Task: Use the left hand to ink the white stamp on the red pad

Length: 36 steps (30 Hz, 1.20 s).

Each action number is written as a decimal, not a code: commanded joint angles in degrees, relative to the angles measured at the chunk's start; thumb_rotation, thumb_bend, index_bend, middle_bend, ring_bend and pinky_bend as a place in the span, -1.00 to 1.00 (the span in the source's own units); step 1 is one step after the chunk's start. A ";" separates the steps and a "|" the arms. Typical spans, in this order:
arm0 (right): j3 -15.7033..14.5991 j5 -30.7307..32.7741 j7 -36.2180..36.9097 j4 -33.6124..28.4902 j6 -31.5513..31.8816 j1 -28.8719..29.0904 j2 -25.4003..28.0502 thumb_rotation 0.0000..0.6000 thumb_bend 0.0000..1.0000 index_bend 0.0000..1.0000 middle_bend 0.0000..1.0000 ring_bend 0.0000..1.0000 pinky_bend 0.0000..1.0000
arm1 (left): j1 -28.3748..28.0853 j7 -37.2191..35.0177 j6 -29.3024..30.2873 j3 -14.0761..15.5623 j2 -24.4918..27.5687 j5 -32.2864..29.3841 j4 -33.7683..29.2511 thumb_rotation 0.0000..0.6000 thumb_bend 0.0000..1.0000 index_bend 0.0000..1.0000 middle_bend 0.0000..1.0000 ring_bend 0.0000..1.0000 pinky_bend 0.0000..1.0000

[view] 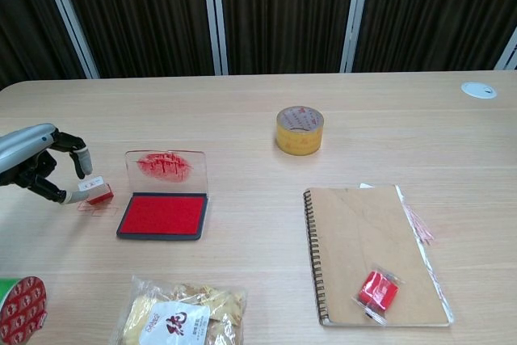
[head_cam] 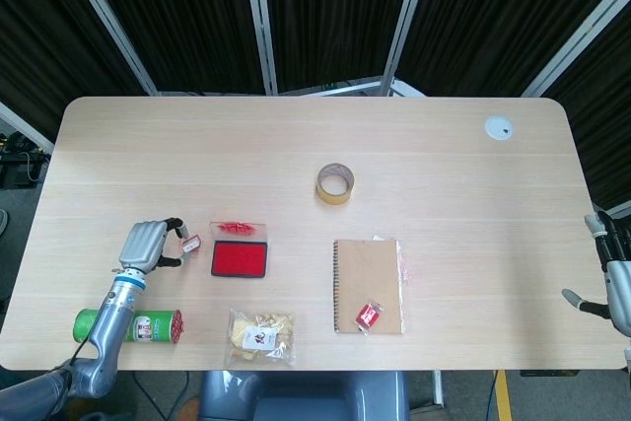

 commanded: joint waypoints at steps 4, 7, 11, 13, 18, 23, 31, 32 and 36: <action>-0.01 0.03 -0.10 -0.03 -0.03 0.00 -0.02 1.00 -1.00 -1.00 -1.00 -1.00 -1.00 | 0.09 -0.53 0.42 -0.73 -0.06 -0.21 0.93 1.00 -0.69 -0.07 -0.12 0.71 0.78; -0.02 0.08 -0.17 -0.03 -0.09 0.02 -0.06 1.00 -1.00 -1.00 -1.00 -1.00 -1.00 | 0.04 -1.28 0.52 -1.22 -0.03 -0.32 1.29 1.00 -0.69 -0.08 -0.13 0.70 0.77; 0.00 0.29 -0.13 0.03 -0.32 0.08 -0.09 1.00 -1.00 -1.00 -1.00 -1.00 -1.00 | -0.13 -1.65 0.41 -1.35 0.19 -0.05 1.87 1.00 -0.69 -0.11 -0.14 0.69 0.76; 0.02 0.32 -0.13 0.05 -0.33 0.09 -0.09 1.00 -1.00 -1.00 -1.00 -1.00 -1.00 | -0.08 -2.00 0.52 -1.35 0.40 0.15 1.75 1.00 -0.70 -0.12 -0.15 0.69 0.76; -0.01 0.15 -0.12 -0.09 -0.11 0.01 -0.04 1.00 -1.00 -1.00 -1.00 -1.00 -1.00 | 0.15 -2.92 1.67 -1.58 1.37 0.97 0.52 1.00 -0.70 -0.12 -0.16 0.67 0.74; -0.03 -0.34 0.38 -0.41 0.27 -0.08 0.23 1.00 -1.00 -1.00 -1.00 -1.00 -1.00 | 0.90 -2.92 5.22 -1.82 4.53 3.15 -3.46 1.00 -0.72 -0.14 -0.27 0.50 0.60; -0.50 -1.98 1.01 -0.95 1.19 -0.36 0.64 1.00 -1.00 -1.00 -1.00 -1.00 -1.00 | 5.53 9.18 17.79 -0.44 13.95 8.63 -14.36 1.00 -1.00 -0.96 -1.00 -0.80 -0.84; -0.58 -2.28 1.11 -1.09 1.34 -0.39 0.70 1.00 -1.00 -1.00 -1.00 -1.00 -1.00 | 6.83 12.21 19.70 0.13 15.71 8.95 -17.12 1.00 -1.00 -1.00 -1.00 -0.93 -0.95; -0.65 -3.32 1.87 -1.67 2.49 -0.71 1.11 1.00 -1.00 -1.00 -1.00 -1.00 -1.00 | 11.72 21.37 24.38 2.43 22.85 7.90 -29.65 1.00 -1.00 -1.00 -1.00 -1.00 -1.00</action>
